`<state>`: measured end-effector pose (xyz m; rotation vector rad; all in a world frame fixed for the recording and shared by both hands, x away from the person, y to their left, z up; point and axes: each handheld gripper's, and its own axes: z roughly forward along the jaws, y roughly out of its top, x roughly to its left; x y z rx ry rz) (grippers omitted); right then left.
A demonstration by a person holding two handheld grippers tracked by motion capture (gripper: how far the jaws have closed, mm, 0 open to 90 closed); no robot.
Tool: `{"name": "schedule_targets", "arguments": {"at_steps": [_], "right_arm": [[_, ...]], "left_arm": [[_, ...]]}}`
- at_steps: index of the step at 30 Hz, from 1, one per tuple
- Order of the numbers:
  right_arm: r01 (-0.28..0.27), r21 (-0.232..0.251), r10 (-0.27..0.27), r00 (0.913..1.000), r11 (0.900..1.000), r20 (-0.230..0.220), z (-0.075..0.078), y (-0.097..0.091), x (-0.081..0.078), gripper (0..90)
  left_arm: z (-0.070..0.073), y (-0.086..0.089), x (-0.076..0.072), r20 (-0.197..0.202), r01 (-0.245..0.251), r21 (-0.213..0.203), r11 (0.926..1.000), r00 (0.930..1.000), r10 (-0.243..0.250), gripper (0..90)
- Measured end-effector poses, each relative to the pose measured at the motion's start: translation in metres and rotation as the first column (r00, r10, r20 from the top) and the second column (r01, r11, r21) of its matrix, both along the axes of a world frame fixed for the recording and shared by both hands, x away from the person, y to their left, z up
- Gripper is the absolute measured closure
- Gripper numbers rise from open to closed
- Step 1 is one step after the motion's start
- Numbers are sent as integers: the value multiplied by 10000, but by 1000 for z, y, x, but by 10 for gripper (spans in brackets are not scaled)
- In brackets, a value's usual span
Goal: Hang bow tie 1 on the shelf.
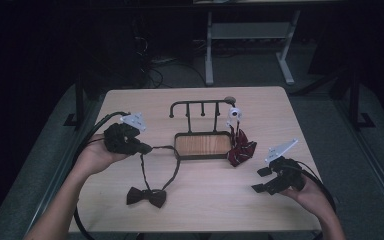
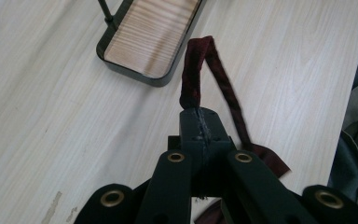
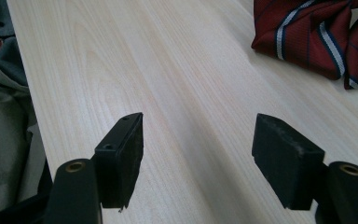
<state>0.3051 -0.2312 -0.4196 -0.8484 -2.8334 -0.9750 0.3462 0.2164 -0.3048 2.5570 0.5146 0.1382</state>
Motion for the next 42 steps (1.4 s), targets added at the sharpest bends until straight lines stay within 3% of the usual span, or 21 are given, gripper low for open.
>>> {"name": "schedule_targets", "arguments": {"at_steps": [23, 42], "right_arm": [[80, 70, -80, 9999, 9999, -108, -3, -3, 2, 332], [16, 9, -16, 10000, 10000, -20, -3, -3, 1, 332]], "left_arm": [[27, -9, 14, 58, 300, -113, 9995, 9995, -299, 900], [42, -10, 33, 91, -4, -18, 10000, 10000, 4, 900]]}}
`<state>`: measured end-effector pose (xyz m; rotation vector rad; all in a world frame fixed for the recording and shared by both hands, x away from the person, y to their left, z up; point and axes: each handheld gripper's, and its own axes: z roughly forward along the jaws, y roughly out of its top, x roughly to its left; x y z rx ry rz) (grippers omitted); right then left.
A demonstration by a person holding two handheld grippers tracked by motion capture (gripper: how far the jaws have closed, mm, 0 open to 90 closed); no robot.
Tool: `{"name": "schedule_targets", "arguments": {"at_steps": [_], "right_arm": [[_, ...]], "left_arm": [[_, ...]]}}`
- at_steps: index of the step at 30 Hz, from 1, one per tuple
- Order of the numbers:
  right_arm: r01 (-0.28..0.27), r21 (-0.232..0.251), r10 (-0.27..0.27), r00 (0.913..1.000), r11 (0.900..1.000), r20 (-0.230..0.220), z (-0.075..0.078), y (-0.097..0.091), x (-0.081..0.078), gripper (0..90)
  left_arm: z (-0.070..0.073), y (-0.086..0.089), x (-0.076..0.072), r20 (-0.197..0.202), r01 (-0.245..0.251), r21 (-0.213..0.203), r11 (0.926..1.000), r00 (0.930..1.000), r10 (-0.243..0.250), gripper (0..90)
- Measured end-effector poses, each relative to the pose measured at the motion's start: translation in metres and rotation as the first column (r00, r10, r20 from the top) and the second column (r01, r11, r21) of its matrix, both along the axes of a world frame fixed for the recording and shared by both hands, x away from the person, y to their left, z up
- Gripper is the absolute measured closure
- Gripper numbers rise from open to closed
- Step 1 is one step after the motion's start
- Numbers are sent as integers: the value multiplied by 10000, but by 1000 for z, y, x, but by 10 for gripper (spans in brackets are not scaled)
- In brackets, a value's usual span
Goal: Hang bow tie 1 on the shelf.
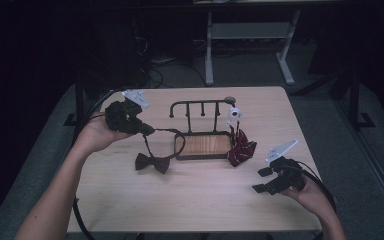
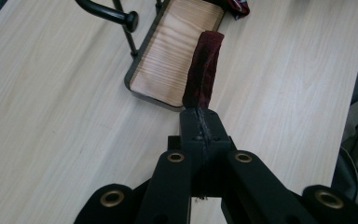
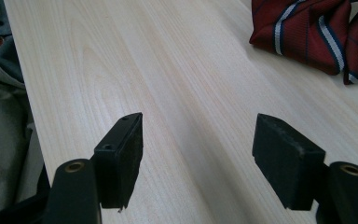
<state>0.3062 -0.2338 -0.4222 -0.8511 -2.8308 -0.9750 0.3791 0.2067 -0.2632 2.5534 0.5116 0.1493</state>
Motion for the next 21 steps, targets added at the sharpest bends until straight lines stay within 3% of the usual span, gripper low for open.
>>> {"name": "schedule_targets", "arguments": {"at_steps": [21], "right_arm": [[-50, 27, 50, 10000, 10000, 1, 0, 0, 0, 331]], "left_arm": [[23, -3, 24, 95, -358, -6, 9994, 9993, 359, 900]]}}
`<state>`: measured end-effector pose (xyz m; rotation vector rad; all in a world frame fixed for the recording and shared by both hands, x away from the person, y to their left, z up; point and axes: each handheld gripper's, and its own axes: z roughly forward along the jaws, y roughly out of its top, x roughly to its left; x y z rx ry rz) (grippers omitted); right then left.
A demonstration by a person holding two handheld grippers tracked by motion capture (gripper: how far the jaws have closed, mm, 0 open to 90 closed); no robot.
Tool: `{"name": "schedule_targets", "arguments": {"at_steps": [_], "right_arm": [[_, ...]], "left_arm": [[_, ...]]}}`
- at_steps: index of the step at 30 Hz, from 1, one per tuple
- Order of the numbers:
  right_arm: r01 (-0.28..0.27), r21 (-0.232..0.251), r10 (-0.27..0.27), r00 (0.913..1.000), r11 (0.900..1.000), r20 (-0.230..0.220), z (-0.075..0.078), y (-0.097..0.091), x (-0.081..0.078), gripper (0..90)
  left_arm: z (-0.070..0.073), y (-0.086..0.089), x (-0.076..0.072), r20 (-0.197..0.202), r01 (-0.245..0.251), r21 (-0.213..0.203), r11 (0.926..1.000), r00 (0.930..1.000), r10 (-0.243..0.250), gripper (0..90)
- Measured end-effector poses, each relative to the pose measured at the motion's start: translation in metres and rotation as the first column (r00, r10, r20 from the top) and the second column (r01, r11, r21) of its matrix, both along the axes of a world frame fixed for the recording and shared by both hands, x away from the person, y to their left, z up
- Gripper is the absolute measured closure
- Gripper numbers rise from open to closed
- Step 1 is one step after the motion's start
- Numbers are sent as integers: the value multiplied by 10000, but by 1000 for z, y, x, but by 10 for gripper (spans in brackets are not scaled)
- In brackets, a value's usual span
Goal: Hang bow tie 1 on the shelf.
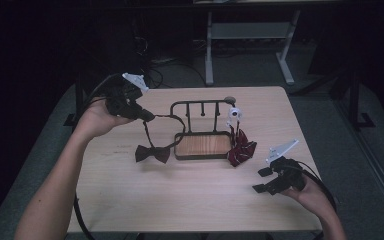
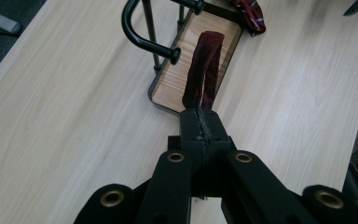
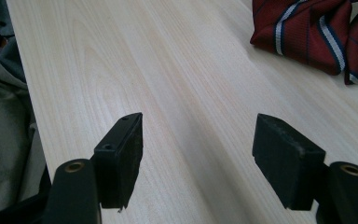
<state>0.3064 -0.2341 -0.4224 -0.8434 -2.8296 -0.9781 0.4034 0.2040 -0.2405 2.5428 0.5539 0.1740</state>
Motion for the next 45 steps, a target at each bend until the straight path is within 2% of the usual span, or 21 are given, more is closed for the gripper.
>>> {"name": "schedule_targets", "arguments": {"at_steps": [14, 31, 37, 45], "right_arm": [[-21, 1, 21, 10000, 10000, -22, 0, 0, 0, 331], [19, 27, -19, 10000, 10000, 26, 2, -2, -1, 331], [55, 72, -55, 10000, 10000, 13, 3, -3, -2, 331], [76, 19, -76, 9999, 10000, 70, 4, -4, -3, 331]], "left_arm": [[-4, 4, 20, -257, -597, 22, 9982, 9979, 597, 900], [-15, -1, 32, -242, -1186, 576, 9913, 9925, 1201, 900], [-18, -3, 33, -212, -1211, 688, 9902, 9922, 1228, 895], [-21, 0, 28, -171, -1137, 642, 9914, 9932, 1150, 784]]}}
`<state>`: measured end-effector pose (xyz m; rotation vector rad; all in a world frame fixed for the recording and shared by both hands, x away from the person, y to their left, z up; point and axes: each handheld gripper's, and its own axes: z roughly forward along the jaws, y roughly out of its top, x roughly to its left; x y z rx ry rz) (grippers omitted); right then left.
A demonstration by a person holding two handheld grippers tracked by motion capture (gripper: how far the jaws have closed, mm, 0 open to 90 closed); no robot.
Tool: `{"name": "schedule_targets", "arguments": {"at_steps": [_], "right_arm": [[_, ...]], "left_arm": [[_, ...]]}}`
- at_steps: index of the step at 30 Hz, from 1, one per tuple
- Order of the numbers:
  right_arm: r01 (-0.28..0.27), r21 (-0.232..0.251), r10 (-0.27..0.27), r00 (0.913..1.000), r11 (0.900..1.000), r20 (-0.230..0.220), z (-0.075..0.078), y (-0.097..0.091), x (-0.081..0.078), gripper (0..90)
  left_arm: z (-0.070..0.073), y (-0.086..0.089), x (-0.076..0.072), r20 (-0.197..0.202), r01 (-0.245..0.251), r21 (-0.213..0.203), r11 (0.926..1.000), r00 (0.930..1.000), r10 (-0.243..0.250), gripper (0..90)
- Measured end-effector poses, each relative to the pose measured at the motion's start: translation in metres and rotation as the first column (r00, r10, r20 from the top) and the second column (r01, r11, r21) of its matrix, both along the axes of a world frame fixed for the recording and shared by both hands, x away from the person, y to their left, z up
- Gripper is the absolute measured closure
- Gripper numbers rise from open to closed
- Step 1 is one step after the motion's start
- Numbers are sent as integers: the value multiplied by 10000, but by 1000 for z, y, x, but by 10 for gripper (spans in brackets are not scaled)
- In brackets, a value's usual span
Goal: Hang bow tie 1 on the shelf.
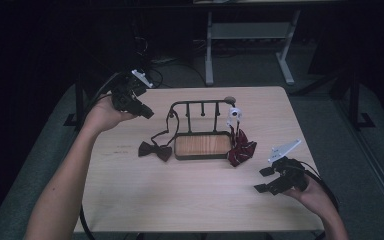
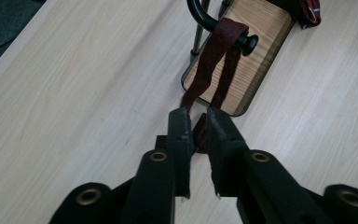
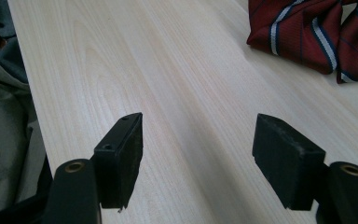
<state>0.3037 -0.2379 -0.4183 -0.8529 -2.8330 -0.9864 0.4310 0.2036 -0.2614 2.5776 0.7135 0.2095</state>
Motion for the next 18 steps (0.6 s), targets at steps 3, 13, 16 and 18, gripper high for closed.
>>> {"name": "schedule_targets", "arguments": {"at_steps": [3, 13, 16, 18], "right_arm": [[43, -12, -43, 10000, 10000, 57, 1, 0, 0, 328], [208, -20, -207, 9997, 9998, 115, 4, -3, 0, 327], [270, -32, -270, 9996, 9996, 89, 4, -3, 0, 325], [291, -53, -291, 9995, 9996, 90, 4, -3, 0, 324]], "left_arm": [[-2, 2, -5, 8, 110, -20, 9999, 9999, -110, 770], [-6, 13, -18, -10, 154, -196, 9997, 9999, -154, 729], [-8, 16, -22, 11, 182, -167, 9997, 9998, -182, 723], [-8, 17, -24, 29, 178, -210, 9996, 9998, -177, 717]]}}
